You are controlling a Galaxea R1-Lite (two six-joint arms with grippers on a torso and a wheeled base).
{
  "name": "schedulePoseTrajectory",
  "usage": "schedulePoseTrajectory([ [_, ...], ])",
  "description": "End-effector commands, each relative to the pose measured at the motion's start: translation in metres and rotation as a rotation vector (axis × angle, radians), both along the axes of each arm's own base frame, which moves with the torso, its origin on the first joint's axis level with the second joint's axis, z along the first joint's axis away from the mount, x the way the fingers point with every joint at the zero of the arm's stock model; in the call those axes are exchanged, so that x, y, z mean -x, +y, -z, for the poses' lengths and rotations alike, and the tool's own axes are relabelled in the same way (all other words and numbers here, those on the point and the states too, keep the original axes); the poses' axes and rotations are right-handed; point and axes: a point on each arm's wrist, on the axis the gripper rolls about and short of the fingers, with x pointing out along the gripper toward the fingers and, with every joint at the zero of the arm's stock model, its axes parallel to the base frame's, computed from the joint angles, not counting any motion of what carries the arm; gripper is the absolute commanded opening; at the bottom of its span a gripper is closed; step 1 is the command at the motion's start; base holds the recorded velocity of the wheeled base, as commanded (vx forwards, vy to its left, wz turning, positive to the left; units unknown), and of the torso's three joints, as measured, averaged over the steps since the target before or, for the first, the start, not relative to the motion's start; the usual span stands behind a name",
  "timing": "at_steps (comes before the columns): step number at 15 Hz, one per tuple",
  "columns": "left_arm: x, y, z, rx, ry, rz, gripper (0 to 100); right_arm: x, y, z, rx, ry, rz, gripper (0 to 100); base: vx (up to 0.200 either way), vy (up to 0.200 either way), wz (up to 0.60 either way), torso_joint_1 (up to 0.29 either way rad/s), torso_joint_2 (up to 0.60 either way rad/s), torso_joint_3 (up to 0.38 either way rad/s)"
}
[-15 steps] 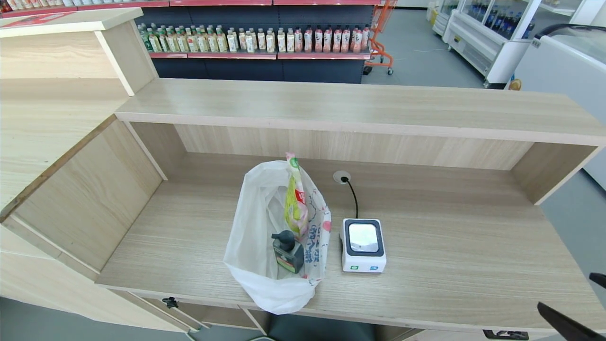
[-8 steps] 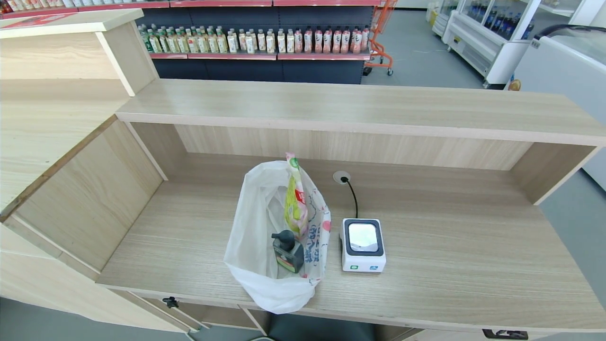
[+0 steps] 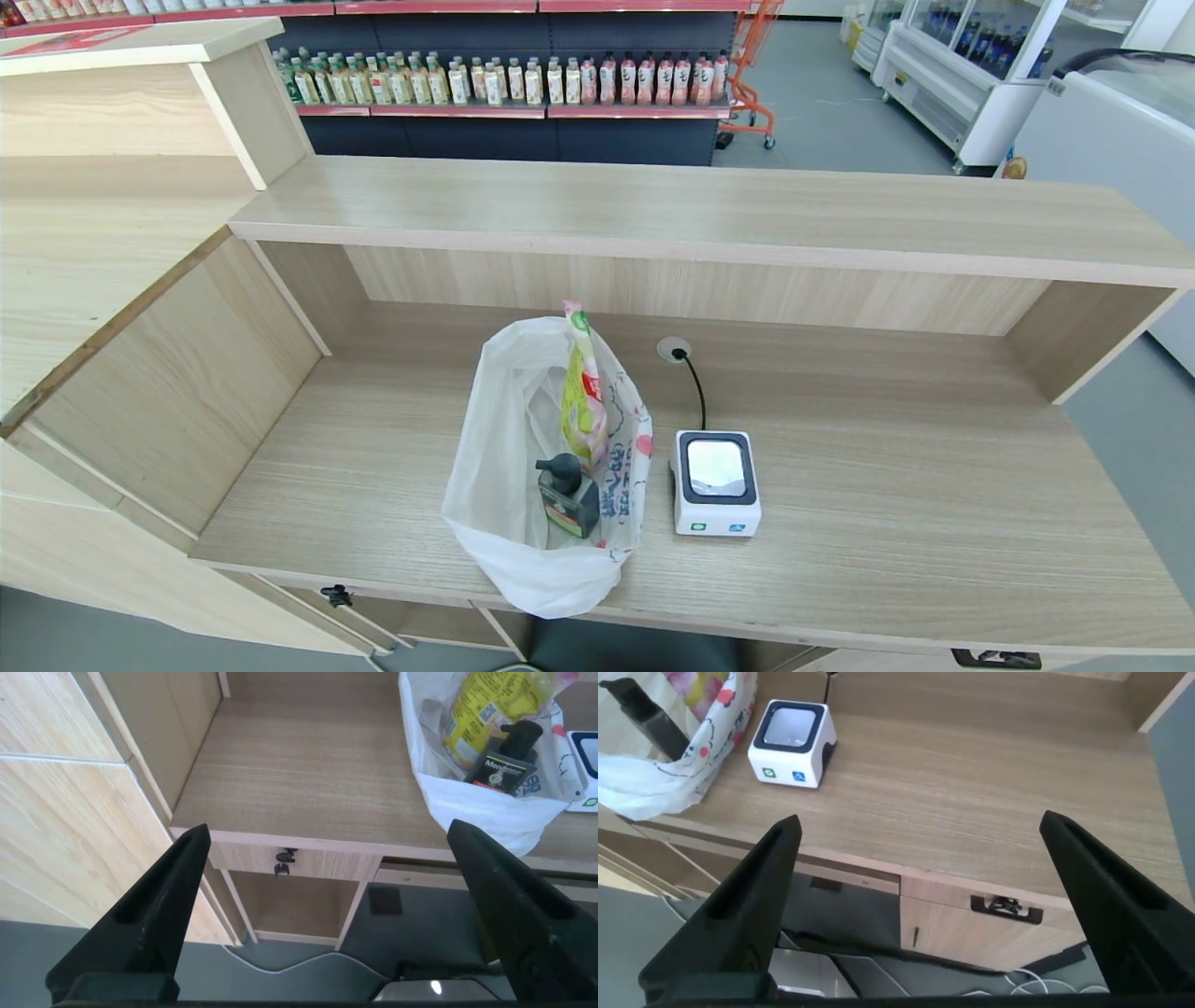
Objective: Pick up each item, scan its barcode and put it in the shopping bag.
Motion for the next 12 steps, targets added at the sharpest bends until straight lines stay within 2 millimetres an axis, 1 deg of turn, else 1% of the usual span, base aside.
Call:
schedulePoseTrajectory([
  [1, 0.0000, 0.0000, 0.0000, 0.000, 0.000, 0.000, 100, 0.0001, 0.0000, 0.0006, 0.001, 0.003, 0.000, 100, 0.000, 0.000, 0.00, 0.000, 0.00, 0.000],
  [8, 0.0000, 0.0000, 0.0000, 0.002, 0.000, 0.000, 100, 0.0001, 0.0000, 0.0006, -0.001, 0.003, 0.001, 100, 0.000, 0.000, 0.00, 0.000, 0.00, 0.000],
  [12, 0.0000, 0.0000, 0.0000, -0.006, -0.001, 0.000, 100, 0.0001, 0.0000, 0.0006, -0.001, 0.003, 0.001, 100, 0.000, -0.200, 0.00, 0.005, 0.00, 0.004],
])
